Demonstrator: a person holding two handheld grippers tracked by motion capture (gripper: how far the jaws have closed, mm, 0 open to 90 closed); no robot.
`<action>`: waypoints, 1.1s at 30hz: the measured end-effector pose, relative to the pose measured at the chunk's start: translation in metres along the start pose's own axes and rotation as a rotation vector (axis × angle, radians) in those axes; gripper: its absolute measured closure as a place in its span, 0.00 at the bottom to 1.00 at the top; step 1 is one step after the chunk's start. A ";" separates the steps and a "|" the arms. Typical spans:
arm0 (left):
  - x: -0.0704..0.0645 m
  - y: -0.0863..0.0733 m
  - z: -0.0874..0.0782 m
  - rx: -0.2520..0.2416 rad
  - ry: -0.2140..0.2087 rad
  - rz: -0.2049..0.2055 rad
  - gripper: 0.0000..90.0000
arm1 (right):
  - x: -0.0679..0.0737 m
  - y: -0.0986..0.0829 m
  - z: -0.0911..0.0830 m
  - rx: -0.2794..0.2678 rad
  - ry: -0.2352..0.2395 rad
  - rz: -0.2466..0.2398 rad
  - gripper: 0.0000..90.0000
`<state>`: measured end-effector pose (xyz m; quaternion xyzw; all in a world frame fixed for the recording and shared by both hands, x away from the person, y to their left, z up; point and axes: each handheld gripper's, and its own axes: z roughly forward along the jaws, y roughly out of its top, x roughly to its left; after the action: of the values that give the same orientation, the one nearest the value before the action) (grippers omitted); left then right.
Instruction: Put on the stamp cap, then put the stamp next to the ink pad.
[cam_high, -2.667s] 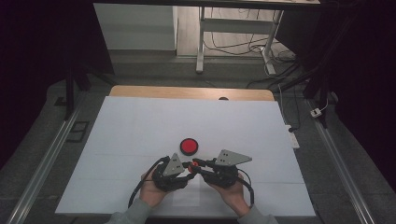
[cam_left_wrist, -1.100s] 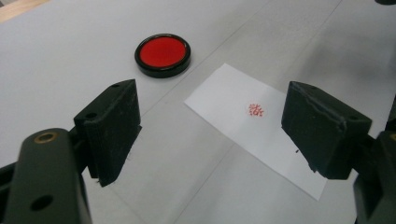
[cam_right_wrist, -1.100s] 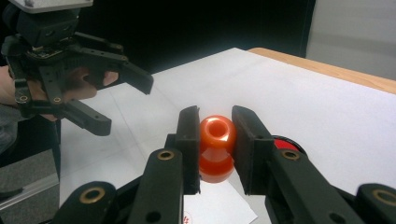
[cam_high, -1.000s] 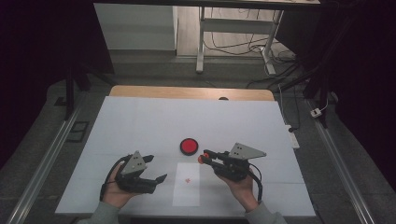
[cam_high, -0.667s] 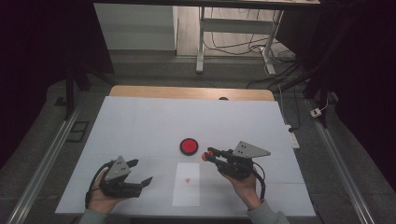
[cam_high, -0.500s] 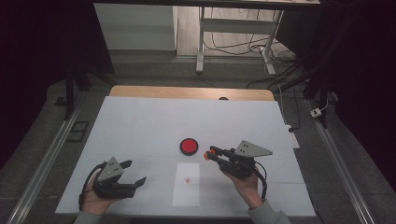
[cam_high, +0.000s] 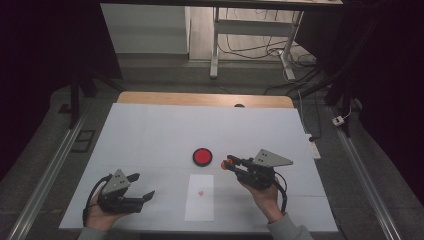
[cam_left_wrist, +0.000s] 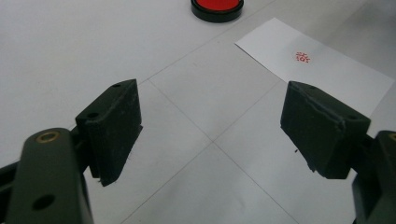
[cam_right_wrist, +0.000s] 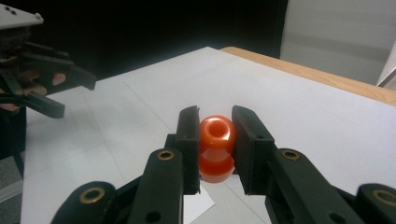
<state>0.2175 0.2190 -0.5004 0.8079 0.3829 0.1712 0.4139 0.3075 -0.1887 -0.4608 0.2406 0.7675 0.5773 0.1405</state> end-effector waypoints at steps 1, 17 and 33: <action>0.000 0.000 0.000 -0.001 0.001 0.000 0.23 | 0.000 0.000 0.000 0.003 -0.003 0.000 0.81; -0.003 0.002 0.002 0.009 -0.007 0.007 0.23 | -0.013 -0.007 0.021 0.101 -0.069 0.003 0.80; -0.004 0.003 0.003 0.025 -0.018 0.009 0.23 | -0.022 -0.026 0.055 0.223 -0.109 0.008 0.80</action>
<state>0.2183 0.2129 -0.5000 0.8164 0.3774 0.1610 0.4064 0.3481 -0.1611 -0.5030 0.2887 0.8172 0.4750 0.1521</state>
